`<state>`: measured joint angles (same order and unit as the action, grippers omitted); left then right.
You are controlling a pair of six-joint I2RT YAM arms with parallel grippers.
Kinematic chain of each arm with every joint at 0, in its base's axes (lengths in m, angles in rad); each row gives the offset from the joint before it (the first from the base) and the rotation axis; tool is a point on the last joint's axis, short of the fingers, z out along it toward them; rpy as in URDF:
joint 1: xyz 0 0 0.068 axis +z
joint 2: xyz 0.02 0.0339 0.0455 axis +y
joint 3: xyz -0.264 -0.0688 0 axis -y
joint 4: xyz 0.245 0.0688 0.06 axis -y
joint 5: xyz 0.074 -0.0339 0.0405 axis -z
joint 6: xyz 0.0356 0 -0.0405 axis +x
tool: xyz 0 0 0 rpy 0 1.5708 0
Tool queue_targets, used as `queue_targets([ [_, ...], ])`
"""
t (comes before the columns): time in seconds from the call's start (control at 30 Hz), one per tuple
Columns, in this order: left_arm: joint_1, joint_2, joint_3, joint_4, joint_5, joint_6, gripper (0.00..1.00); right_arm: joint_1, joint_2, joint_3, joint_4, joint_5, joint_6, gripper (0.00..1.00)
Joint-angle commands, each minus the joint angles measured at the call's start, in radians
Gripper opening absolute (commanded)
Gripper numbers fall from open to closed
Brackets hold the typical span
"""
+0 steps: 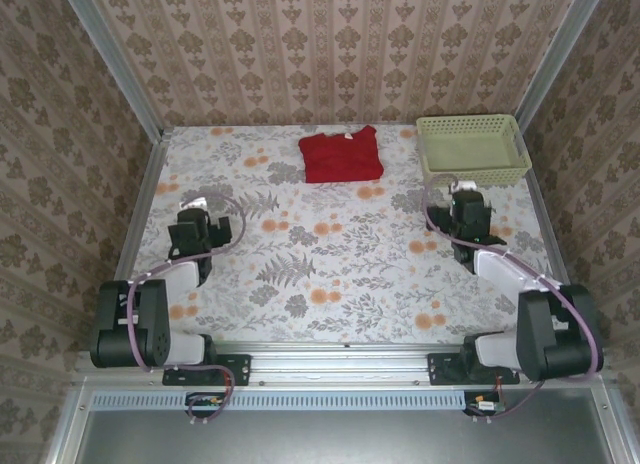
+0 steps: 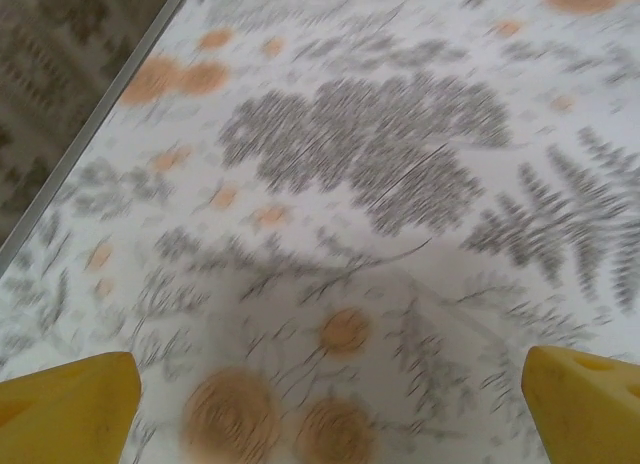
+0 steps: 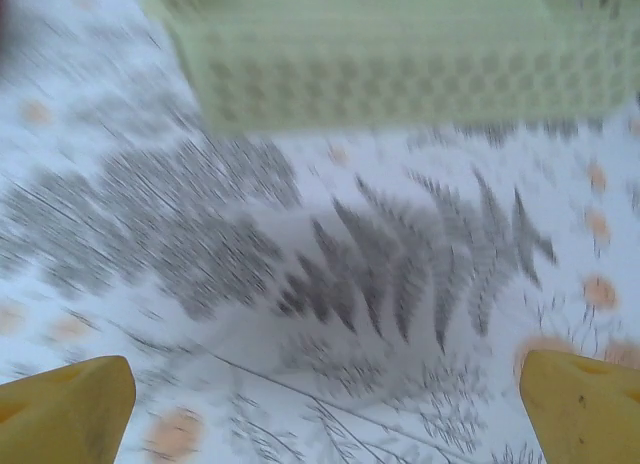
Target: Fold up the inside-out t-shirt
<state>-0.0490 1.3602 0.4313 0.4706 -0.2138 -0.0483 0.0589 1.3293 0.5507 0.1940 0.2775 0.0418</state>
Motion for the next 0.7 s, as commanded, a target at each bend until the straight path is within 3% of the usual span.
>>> queue_targets([
  [0.0,0.006,0.011,-0.032,0.238,0.123,0.089,1.00,-0.004,0.050,-0.033,0.315,-0.028,-0.049,1.00],
  [0.13,0.019,0.201,-0.095,0.564,0.195,0.129,1.00,-0.012,0.079,-0.038,0.326,-0.099,-0.065,1.00],
  [0.2,0.018,0.166,-0.065,0.433,0.213,0.124,1.00,-0.019,0.069,-0.079,0.401,-0.178,-0.053,1.00],
  [0.27,0.021,0.181,-0.038,0.415,0.225,0.130,1.00,-0.022,0.087,-0.120,0.529,-0.261,-0.052,1.00],
  [0.43,0.032,0.181,-0.026,0.392,0.203,0.105,1.00,-0.073,0.207,-0.159,0.704,-0.276,0.012,1.00],
  [0.67,0.028,0.181,-0.029,0.396,0.173,0.099,1.00,-0.038,0.204,-0.145,0.669,-0.199,-0.008,1.00],
])
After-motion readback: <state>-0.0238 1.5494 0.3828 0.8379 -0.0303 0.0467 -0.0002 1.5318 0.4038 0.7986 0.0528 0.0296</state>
